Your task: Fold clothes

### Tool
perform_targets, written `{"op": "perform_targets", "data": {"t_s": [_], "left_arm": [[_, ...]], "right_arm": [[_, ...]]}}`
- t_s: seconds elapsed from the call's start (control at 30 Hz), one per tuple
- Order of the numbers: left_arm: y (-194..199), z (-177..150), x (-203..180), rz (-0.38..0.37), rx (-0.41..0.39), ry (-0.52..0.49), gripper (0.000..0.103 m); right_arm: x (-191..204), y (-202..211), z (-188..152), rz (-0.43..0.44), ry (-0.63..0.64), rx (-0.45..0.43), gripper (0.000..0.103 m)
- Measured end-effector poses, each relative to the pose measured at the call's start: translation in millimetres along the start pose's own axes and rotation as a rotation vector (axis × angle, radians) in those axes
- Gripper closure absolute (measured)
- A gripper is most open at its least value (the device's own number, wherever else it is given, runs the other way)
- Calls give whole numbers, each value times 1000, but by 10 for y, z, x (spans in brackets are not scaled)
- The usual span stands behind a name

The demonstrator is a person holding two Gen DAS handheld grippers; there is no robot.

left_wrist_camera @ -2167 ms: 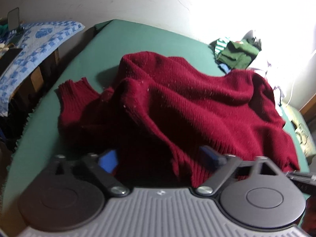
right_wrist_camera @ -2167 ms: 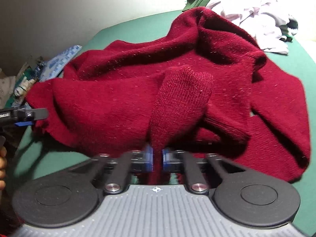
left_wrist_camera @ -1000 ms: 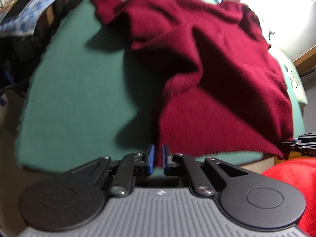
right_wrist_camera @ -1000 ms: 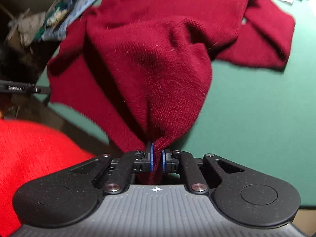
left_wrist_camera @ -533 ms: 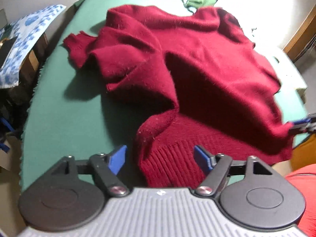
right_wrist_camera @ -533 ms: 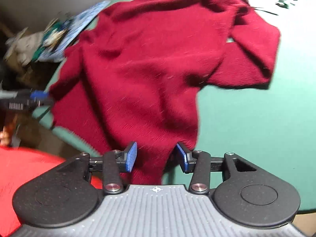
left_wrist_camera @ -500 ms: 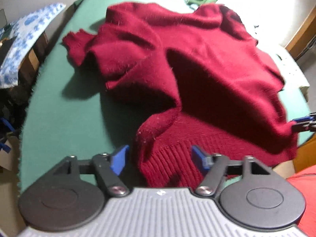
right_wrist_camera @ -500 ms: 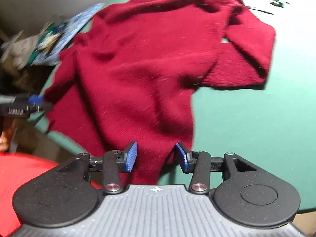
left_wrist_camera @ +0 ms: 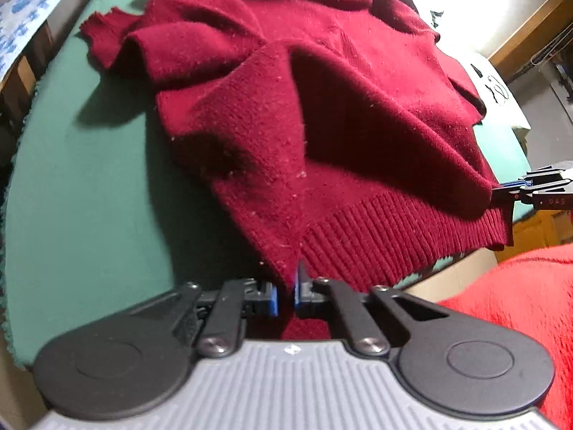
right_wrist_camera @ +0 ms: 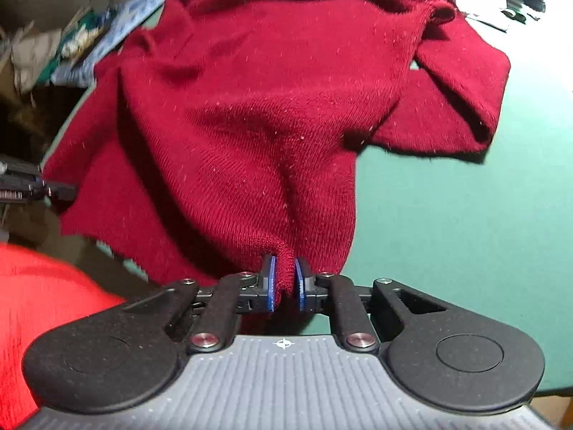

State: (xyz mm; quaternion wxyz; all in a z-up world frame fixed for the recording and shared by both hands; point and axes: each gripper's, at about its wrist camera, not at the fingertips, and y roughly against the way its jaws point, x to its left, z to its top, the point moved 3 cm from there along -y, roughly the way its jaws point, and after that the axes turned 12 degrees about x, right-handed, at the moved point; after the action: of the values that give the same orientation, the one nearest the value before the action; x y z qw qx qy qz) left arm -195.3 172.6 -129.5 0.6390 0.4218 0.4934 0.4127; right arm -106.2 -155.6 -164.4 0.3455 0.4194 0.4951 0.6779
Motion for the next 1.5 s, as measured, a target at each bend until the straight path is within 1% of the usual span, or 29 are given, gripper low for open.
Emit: {"op": "perform_targets", "data": {"t_s": [0.07,0.13,0.17,0.2,0.23,0.27,0.33,0.43,0.47,0.5,0.53,0.63,0.7,0.77,0.83,0.87,0.9,1.03,1.1,1.13,1.2,1.23,1.27,1.3,1.33,1.37,1.43,1.47,1.5], "left_arm": [[129,22,42,26,0,-48,97],[340,77,111,55,-34,-96,78],[452,114,184,70,-59,-117,60],[561,198,241,87,-98,-131,49],[670,297,290,105,-140,-144,47],[779,395,339,123,-183,-157,45],[863,687,337,179,-250,-177,39],[766,1219,128,301,-345,-239,32],[682,1412,61,328,-370,-254,22],[604,1610,64,339,-379,-251,14],[529,1809,88,345,-382,-244,12],[327,2372,196,349,-363,-202,11],[250,2711,416,339,-337,-150,10],[156,2956,615,306,-301,-86,10],[50,3152,777,270,-260,-33,17],[-9,3217,832,252,-234,-15,25],[-65,3269,859,247,-213,-10,31],[-242,3370,825,251,-182,-40,40],[-276,3360,781,272,-200,-74,42],[-278,3350,769,272,-209,-81,44],[-275,3325,751,269,-228,-90,60],[-269,3315,728,269,-235,-92,67],[-256,3300,697,280,-244,-97,81],[-254,3296,649,308,-255,-108,84],[-256,3295,595,342,-267,-120,84],[-251,3309,548,388,-282,-139,85],[-235,3345,457,488,-314,-180,86],[-200,3380,451,526,-333,-189,86],[-146,3444,472,544,-355,-176,86]], "right_arm": [[-12,69,45,-20,12,9,84],[-48,253,168,-28,-1,-54,80],[-68,355,235,-31,-9,-91,75],[-104,467,324,-31,-33,-146,71],[-147,585,421,-30,-62,-209,64],[-174,658,538,-41,-86,-264,60],[-189,729,790,-90,-107,-352,60],[-45,654,1225,-231,3,-427,60],[-11,626,1366,-268,40,-448,60],[16,600,1508,-300,76,-470,60],[40,570,1641,-320,99,-479,60],[8,523,2068,-355,145,-487,58],[-59,466,2307,-380,148,-488,55],[-155,396,2540,-393,137,-487,53],[-276,362,2768,-398,122,-490,52],[-334,343,2876,-404,112,-491,52],[-401,314,2981,-407,102,-492,52],[-684,146,3368,-406,88,-479,44],[-756,2,3471,-400,116,-436,43],[-772,-60,3510,-390,154,-436,43],[-816,-173,3539,-374,176,-415,44],[-830,-212,3535,-350,180,-397,53],[-827,-237,3521,-328,185,-381,76],[-818,-256,3505,-308,191,-367,88],[-809,-275,3489,-289,196,-353,91],[-784,-270,3471,-290,210,-360,92],[-728,-219,3476,-320,243,-392,93],[-709,-172,3497,-339,246,-420,93],[-712,-104,3535,-350,230,-457,93]]}}
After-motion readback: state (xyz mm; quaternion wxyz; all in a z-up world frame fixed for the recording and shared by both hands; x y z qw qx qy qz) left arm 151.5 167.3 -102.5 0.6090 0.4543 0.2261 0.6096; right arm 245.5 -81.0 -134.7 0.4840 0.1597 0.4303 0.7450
